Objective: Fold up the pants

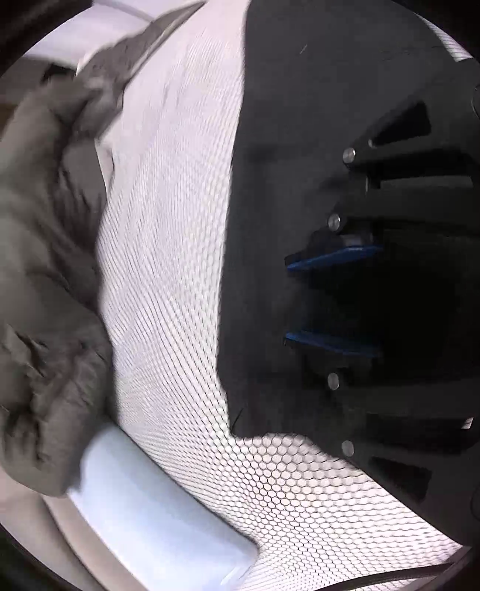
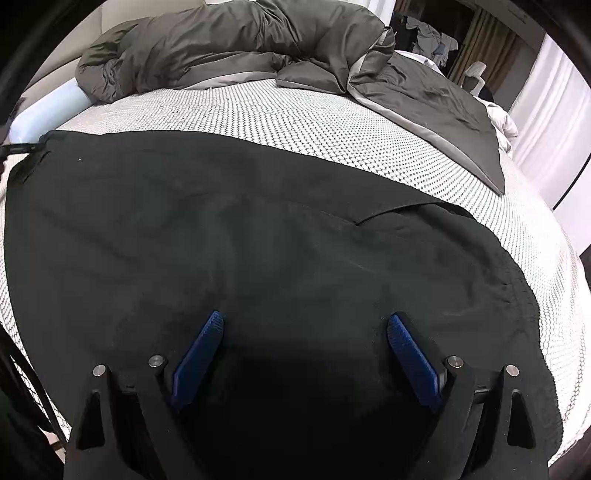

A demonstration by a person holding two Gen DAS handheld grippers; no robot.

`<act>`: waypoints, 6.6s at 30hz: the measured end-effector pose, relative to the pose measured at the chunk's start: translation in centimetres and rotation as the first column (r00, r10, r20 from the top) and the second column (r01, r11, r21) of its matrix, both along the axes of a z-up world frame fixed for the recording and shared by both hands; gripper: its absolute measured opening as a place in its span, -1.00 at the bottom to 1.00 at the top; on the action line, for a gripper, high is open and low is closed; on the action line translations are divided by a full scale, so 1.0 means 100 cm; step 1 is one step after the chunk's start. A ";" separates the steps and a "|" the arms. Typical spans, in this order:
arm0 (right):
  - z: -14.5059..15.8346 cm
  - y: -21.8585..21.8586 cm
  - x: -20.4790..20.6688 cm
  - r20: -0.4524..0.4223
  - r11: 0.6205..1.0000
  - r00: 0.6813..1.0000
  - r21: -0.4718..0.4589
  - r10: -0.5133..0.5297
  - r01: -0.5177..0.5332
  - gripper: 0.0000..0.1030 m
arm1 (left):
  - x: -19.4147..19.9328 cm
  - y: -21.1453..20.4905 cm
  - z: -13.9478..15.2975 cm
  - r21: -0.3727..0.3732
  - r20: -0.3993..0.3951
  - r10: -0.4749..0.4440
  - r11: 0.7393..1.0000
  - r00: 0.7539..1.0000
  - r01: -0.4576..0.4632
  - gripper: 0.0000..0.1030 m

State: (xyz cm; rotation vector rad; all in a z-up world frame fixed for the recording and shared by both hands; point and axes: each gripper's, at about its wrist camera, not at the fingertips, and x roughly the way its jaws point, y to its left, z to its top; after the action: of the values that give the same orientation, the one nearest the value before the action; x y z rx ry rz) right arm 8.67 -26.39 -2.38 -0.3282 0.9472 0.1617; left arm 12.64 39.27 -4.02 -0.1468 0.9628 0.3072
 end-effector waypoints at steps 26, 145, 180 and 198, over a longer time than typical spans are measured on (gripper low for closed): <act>0.037 -0.212 -0.127 -0.034 0.649 0.859 0.640 -0.512 0.412 0.78 | -0.101 -0.238 0.053 -0.091 0.351 -0.266 0.945 0.898 0.315 0.98; -0.001 0.016 -0.038 -0.214 0.675 0.976 0.712 -0.052 0.192 -0.39 | -0.087 -0.489 0.005 -0.061 0.158 -0.606 0.782 0.780 0.620 0.97; -0.008 0.051 0.086 -0.241 0.785 0.961 0.617 0.132 0.047 -0.30 | -0.090 -0.381 0.029 -0.141 0.289 -0.529 0.801 0.798 0.582 0.95; -0.013 0.089 0.186 -0.220 0.873 0.975 0.478 0.011 0.098 -0.17 | -0.072 -0.428 -0.005 -0.034 0.122 -0.661 0.743 0.740 0.669 0.96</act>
State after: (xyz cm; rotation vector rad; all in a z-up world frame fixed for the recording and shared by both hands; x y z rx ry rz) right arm 27.24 -17.45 -3.67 0.1845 1.0921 0.3940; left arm 5.46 -3.51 -4.57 0.1213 0.8640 -0.4060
